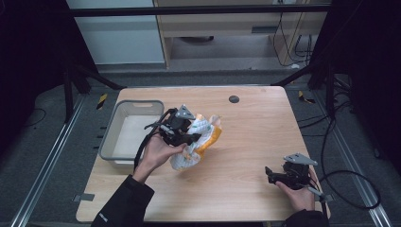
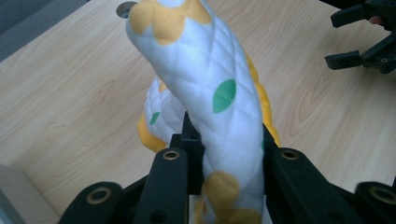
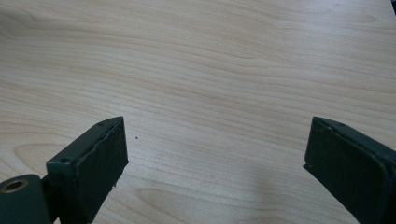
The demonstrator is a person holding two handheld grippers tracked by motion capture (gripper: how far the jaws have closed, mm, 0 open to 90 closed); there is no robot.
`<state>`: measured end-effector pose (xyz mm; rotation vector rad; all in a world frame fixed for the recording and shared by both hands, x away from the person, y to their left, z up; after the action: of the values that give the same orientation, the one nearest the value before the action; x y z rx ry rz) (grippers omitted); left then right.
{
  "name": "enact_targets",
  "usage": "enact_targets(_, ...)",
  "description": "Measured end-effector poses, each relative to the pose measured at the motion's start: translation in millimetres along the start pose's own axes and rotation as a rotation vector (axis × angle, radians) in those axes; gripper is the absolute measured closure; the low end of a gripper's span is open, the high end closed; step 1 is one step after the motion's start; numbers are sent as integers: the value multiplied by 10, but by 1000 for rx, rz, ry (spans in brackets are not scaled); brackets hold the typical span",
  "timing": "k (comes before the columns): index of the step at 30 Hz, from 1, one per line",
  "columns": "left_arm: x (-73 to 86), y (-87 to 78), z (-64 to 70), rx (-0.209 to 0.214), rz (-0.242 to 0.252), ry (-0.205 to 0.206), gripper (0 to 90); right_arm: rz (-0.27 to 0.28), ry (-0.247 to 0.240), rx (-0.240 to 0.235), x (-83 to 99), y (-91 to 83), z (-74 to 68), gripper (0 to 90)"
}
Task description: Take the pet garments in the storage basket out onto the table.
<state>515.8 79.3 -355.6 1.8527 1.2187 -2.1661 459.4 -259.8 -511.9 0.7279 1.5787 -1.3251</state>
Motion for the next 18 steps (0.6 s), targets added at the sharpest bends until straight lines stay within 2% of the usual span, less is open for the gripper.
enact_targets(18, 232, 347, 101, 47, -42, -6, 735, 0, -6, 1, 7, 4, -1, 59)
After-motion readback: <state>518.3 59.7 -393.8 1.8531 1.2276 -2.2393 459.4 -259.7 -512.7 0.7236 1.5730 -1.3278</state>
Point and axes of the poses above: each handheld gripper's, and its own axes: y roughly forward along the jaws, x roughly out of its underside, z roughly to its right, the point moved 4 cm from there along y, roughly forward along the jaws, and after that the axes turned 15 degrees about z, right-handed, at the moved point
